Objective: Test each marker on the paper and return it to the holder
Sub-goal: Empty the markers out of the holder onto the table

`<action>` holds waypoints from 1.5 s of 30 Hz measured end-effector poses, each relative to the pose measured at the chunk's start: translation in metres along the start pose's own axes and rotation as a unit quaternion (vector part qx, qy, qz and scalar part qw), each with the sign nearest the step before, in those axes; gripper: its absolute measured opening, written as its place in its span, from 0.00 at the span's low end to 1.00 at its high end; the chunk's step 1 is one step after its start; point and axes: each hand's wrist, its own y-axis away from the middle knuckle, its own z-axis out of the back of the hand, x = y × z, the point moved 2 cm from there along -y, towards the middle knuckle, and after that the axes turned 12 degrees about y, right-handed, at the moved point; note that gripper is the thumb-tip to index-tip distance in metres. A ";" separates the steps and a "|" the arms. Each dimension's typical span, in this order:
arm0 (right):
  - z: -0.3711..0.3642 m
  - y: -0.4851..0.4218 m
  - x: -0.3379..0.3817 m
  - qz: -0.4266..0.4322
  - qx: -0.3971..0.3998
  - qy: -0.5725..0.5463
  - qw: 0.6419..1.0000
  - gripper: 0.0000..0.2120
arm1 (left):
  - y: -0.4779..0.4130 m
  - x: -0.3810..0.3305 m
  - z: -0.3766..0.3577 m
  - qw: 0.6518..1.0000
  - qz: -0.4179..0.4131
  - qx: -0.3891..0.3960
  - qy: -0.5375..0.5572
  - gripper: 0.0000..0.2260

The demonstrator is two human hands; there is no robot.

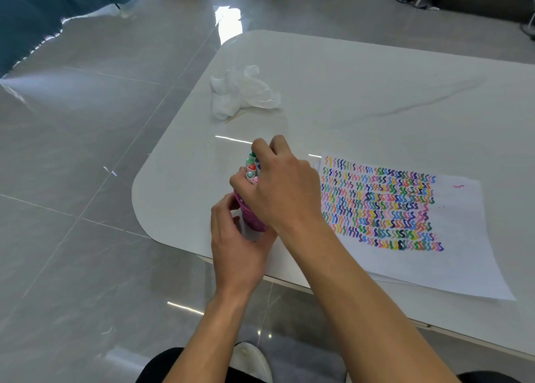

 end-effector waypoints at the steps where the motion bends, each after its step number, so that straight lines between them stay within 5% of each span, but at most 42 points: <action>1: 0.000 0.000 0.000 0.005 -0.003 0.001 1.000 0.15 | 0.000 0.000 0.000 1.000 -0.001 0.001 0.001 0.35; 20: 0.021 0.006 -0.009 0.016 -0.087 -0.164 0.982 0.12 | -0.004 0.011 0.008 1.000 -0.012 0.009 -0.009 0.37; 28: 0.047 -0.013 -0.042 -0.127 -0.187 -0.306 0.925 0.10 | -0.011 0.009 0.013 0.999 -0.025 0.012 -0.046 0.36; 31: 0.049 -0.016 -0.074 -0.211 -0.179 -0.372 0.886 0.07 | -0.017 0.009 0.016 0.999 -0.021 0.006 -0.041 0.35; 38: 0.009 0.005 -0.118 -0.308 -0.099 -0.381 0.866 0.07 | -0.032 0.012 0.011 0.999 -0.021 0.011 -0.027 0.32; 45: -0.029 -0.008 -0.117 -0.281 0.065 -0.333 0.898 0.14 | -0.035 0.014 0.011 0.998 -0.024 -0.010 -0.061 0.31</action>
